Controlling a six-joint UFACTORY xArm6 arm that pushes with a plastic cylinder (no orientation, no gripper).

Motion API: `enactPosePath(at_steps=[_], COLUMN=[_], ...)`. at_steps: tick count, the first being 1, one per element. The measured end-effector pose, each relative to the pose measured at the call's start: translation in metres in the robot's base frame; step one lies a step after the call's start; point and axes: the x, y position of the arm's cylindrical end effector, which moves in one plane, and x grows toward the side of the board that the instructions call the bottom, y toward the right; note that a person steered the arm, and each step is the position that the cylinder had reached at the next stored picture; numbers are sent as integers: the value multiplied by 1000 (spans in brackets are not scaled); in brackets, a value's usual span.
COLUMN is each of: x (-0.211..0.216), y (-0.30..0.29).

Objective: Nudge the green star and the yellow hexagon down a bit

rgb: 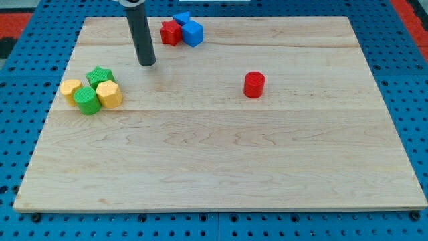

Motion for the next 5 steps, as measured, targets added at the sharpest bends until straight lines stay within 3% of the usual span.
enactPosePath(at_steps=[2, 5], x=[0, -27], y=[-5, -73])
